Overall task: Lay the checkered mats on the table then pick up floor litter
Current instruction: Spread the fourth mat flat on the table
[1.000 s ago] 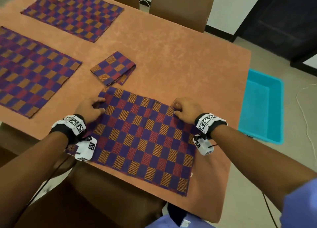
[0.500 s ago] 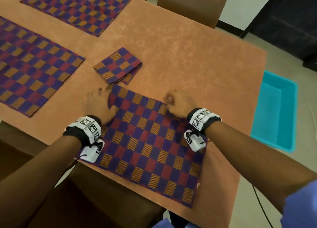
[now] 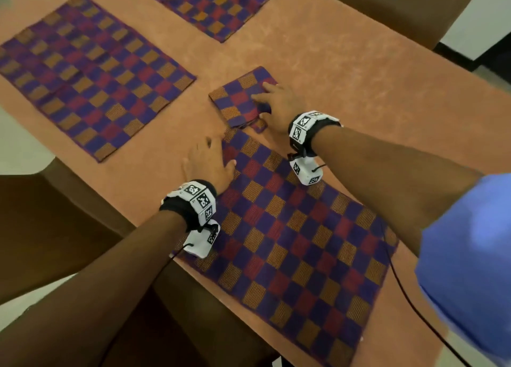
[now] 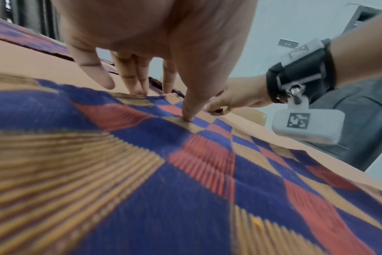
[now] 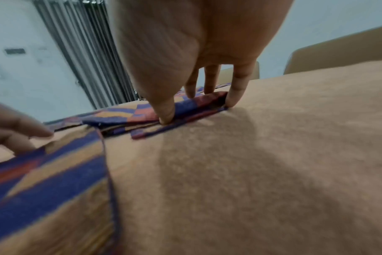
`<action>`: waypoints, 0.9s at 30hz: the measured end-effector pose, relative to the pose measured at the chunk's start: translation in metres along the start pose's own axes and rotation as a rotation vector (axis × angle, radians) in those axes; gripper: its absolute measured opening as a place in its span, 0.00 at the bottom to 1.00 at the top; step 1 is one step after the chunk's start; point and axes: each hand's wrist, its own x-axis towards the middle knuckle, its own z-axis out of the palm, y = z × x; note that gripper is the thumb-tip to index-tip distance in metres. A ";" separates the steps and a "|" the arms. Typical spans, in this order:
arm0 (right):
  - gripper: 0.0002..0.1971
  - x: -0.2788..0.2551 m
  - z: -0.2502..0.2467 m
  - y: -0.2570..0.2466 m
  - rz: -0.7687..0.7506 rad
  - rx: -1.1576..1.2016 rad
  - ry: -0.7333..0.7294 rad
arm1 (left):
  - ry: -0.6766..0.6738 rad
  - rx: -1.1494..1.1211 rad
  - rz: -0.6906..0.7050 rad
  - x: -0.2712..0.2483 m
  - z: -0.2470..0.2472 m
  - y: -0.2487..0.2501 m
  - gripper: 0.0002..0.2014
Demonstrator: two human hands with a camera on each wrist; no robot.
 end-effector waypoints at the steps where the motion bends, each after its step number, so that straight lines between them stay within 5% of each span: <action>1: 0.25 0.001 0.000 0.001 -0.032 -0.029 0.013 | 0.007 -0.032 -0.006 0.008 -0.001 -0.001 0.28; 7: 0.11 -0.003 -0.011 0.011 -0.102 -0.114 0.186 | -0.031 -0.311 -0.022 0.048 -0.001 -0.005 0.14; 14: 0.12 -0.040 -0.059 0.058 0.028 -0.132 0.246 | -0.005 -0.170 -0.033 0.064 -0.013 0.020 0.03; 18: 0.16 -0.082 -0.073 0.094 0.122 -0.084 0.183 | -0.008 -0.050 0.008 0.059 -0.011 0.027 0.25; 27: 0.20 -0.149 -0.086 0.113 0.176 0.069 0.207 | -0.027 -0.311 0.372 0.021 -0.010 0.108 0.38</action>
